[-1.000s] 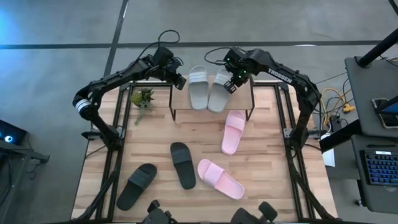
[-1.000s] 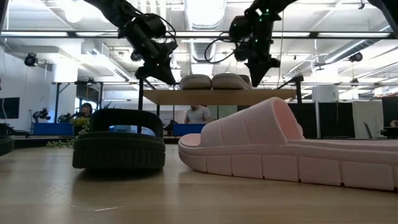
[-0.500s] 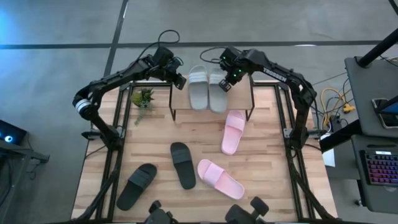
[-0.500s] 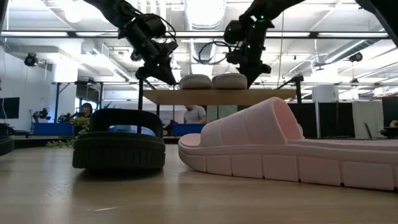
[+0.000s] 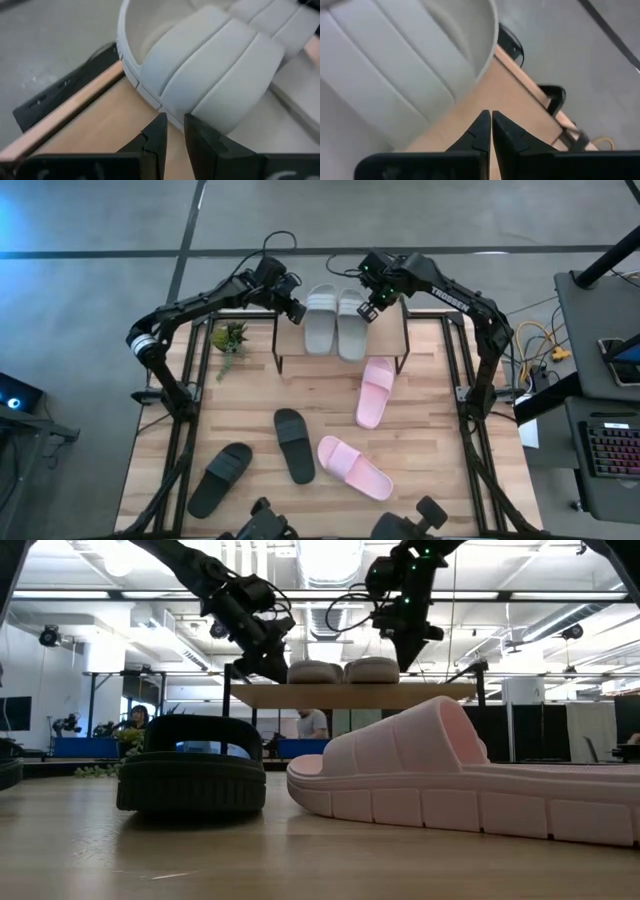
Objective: Pick and place slides into the shelf
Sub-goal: Adjust the gray slides on the shelf
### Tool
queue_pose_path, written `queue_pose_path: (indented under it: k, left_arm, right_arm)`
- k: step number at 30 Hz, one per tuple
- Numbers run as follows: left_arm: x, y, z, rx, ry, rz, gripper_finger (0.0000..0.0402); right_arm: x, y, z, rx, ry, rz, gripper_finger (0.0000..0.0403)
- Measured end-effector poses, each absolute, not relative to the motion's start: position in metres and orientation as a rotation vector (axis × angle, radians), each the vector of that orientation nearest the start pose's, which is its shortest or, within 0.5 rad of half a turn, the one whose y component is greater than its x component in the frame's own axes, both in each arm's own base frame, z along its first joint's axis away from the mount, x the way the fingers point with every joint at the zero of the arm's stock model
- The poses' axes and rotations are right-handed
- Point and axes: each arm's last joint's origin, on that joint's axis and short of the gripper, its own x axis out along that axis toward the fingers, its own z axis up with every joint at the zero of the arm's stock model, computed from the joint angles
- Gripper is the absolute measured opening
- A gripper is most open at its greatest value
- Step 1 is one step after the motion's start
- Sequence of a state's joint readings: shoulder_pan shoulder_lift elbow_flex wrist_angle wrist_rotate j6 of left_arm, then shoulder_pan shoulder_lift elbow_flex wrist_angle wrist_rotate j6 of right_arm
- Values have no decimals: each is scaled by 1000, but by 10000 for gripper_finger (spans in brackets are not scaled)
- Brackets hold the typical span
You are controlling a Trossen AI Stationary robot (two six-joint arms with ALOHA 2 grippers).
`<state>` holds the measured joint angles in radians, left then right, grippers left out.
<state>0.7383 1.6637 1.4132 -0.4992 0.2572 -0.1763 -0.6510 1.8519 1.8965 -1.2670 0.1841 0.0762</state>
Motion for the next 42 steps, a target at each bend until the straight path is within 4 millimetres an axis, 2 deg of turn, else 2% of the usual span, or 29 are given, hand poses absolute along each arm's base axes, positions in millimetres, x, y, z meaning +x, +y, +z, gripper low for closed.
queue_pose_path:
  k: [8, 12, 26, 33, 37, 42]
  left_arm:
    - [268, 234, 305, -533, 640, 520, 51]
    - [270, 229, 303, -531, 649, 507, 51]
    - [280, 219, 301, -515, 651, 471, 51]
    - [280, 214, 298, -527, 689, 460, 51]
    - [276, 211, 298, -544, 726, 465, 51]
    - [268, 203, 310, -533, 712, 465, 51]
  right_arm:
    - [280, -220, 349, 374, 1185, -790, 9]
    - [279, -219, 350, 376, 1184, -790, 8]
    - [303, -214, 326, 373, 1245, -674, 9]
    - [307, -217, 327, 319, 1217, -691, 9]
    - [304, -219, 328, 280, 1232, -744, 9]
    - [293, -211, 339, 295, 1251, -765, 8]
